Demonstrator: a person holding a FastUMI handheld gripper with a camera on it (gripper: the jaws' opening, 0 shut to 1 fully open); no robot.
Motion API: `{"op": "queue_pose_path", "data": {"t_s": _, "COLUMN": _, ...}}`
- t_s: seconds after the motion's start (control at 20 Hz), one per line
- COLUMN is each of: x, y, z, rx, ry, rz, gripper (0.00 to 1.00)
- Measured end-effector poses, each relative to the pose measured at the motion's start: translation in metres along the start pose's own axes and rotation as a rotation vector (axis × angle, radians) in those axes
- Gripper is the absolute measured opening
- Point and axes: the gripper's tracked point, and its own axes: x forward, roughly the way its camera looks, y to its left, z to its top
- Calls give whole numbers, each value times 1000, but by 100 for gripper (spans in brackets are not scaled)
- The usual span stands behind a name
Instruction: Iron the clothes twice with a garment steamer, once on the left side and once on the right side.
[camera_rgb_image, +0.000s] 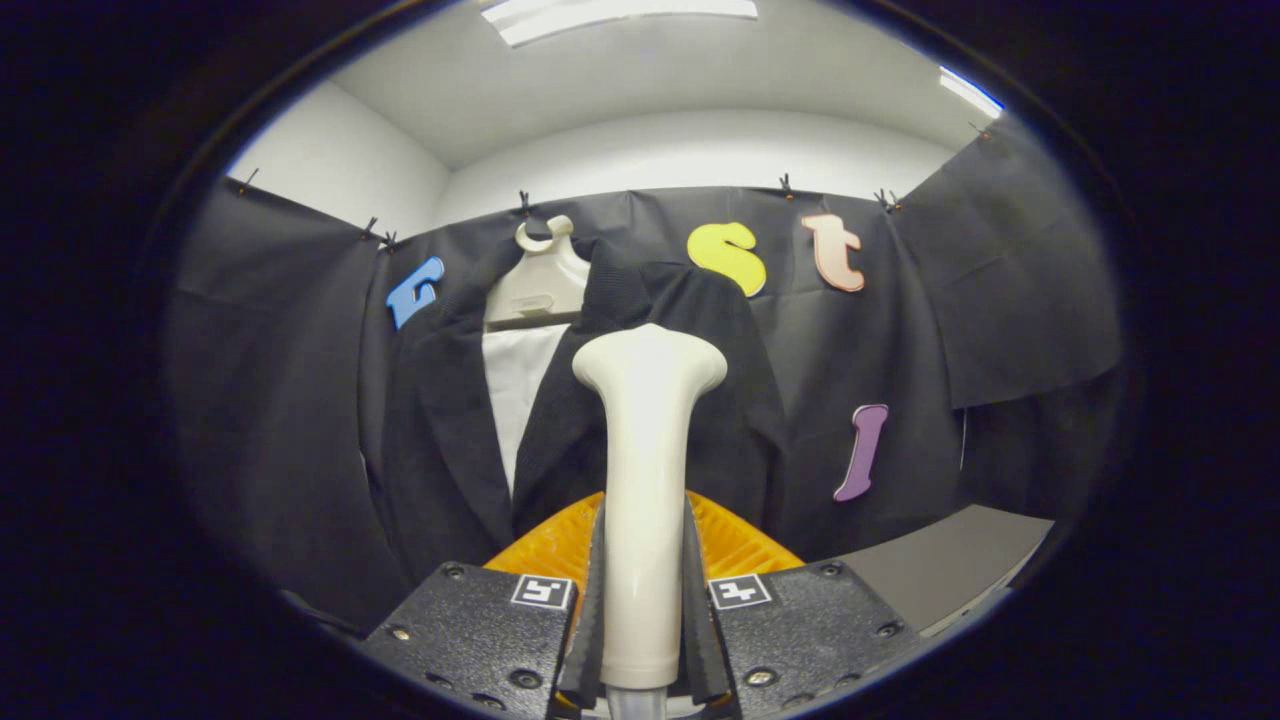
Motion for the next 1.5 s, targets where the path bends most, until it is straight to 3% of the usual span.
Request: {"op": "queue_pose_path", "data": {"t_s": 1.5, "x": -80, "y": -14, "z": -187, "rx": -22, "ry": 351, "rz": 12, "gripper": 37}}
